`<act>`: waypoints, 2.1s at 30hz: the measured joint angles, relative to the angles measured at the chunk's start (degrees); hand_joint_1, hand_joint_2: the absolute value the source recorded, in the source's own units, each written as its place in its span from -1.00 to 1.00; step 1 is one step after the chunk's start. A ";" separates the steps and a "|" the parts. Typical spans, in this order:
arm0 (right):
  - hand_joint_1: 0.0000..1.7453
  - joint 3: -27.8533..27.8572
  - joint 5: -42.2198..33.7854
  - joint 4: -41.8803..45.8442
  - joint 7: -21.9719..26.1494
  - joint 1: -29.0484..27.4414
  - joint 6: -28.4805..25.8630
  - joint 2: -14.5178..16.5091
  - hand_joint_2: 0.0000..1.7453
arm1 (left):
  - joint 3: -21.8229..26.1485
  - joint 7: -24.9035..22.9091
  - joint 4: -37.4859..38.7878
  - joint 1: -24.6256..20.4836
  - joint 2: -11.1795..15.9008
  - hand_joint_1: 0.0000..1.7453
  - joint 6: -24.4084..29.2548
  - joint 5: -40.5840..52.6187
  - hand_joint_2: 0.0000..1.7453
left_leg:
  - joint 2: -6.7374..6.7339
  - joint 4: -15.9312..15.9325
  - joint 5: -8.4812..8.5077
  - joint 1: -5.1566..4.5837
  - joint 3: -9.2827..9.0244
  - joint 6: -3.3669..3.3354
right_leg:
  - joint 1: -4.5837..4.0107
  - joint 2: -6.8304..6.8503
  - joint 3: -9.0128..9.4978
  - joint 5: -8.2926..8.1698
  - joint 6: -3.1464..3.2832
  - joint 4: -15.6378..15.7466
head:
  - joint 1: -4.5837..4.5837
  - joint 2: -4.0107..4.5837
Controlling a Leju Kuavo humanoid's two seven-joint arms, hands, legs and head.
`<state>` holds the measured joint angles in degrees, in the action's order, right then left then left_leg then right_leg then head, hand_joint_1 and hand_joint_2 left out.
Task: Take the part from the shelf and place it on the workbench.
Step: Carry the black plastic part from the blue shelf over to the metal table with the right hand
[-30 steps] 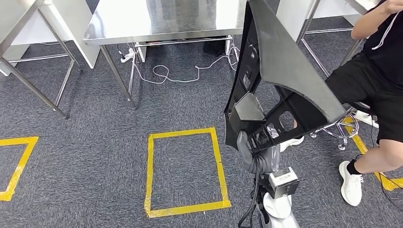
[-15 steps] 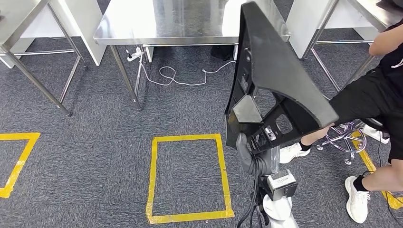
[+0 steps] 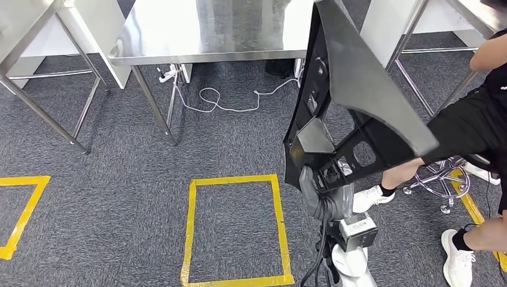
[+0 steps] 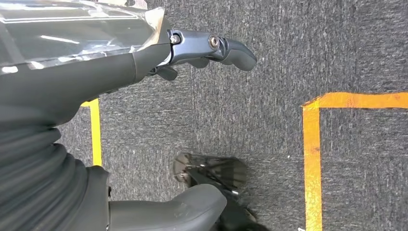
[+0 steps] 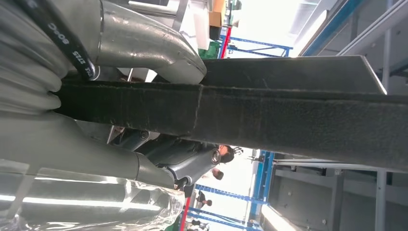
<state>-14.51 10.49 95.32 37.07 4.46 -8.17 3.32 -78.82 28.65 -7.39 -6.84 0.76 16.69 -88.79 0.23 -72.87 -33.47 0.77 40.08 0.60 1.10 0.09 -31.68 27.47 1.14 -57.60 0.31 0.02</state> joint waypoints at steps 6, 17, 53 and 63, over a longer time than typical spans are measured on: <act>1.00 0.03 -0.05 -0.01 0.00 0.01 0.00 -0.01 1.00 | -0.68 0.23 0.03 -0.04 0.16 -1.00 -0.02 0.07 1.00 | -0.25 14.44 9.12 -0.86 -3.60 -2.11 | -0.14 -0.03 3.07 2.43 -0.84 0.57 | -0.12 0.00; 1.00 0.06 -0.20 -0.31 0.04 0.32 0.06 -0.12 1.00 | -0.98 0.63 0.04 0.03 0.20 -1.00 -0.32 -0.10 1.00 | 0.74 17.11 6.68 -1.14 -9.37 -4.37 | -0.28 -0.06 -6.57 5.69 -2.91 -13.46 | -0.34 0.00; 1.00 -3.14 2.80 -4.43 -3.46 7.80 2.01 4.67 1.00 | 1.64 -3.28 0.04 -0.39 0.37 -1.00 1.30 -0.25 1.00 | 0.84 16.69 5.15 -0.98 -10.99 -2.74 | -0.77 0.13 -3.41 -2.13 -2.57 0.35 | -0.33 0.00; 1.00 -3.96 2.74 -4.48 -4.09 7.63 1.87 5.49 1.00 | 2.21 -2.96 0.02 -0.30 0.53 -1.00 0.74 -0.25 1.00 | 0.14 -1.20 -1.70 0.04 0.00 0.04 | -0.35 -0.34 -0.35 -1.18 0.56 0.74 | -0.05 0.00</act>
<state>-18.47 13.23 90.84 32.98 12.09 -6.31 8.81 -76.61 25.70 -7.37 -7.14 1.29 17.44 -89.05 0.37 -74.06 -35.17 0.81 40.08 0.64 0.75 -0.25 -32.03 26.30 1.69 -56.87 0.26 0.02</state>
